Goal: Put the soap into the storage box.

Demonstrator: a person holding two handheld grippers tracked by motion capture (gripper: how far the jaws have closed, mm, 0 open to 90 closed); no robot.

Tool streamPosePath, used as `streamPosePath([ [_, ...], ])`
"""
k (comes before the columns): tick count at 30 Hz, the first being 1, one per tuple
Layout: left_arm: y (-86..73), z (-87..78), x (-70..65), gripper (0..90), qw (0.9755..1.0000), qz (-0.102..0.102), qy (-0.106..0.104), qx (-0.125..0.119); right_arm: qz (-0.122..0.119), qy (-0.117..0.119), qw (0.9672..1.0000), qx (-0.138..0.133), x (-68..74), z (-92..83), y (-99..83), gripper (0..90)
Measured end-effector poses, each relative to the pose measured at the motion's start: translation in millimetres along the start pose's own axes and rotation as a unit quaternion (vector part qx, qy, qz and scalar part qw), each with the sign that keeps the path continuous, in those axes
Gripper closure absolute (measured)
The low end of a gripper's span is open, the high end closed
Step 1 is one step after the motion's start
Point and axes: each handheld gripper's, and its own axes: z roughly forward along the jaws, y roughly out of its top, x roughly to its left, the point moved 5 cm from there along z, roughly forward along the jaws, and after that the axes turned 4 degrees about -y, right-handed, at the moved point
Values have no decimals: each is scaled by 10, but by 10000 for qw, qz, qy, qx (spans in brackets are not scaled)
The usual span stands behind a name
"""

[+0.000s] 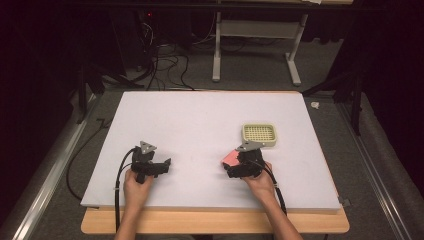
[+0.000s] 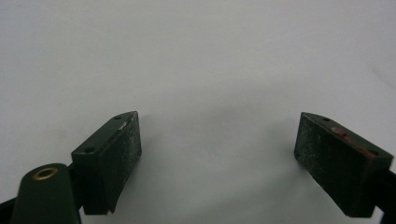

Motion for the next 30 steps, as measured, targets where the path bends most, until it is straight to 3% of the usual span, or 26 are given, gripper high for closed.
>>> streamPosePath([
  [14,0,0,0,153,10000,-2,0,-1,20,-22,9997,228,1,139,-51,117],
  [20,0,0,0,153,10000,-1,-2,0,-88,-83,9991,399,11,197,-89,125],
  [23,0,0,0,153,10000,0,-1,1,23,-28,9995,327,3,200,-110,127],
  [30,0,0,0,153,10000,1,2,2,0,-39,9997,224,1,197,-127,131],
])
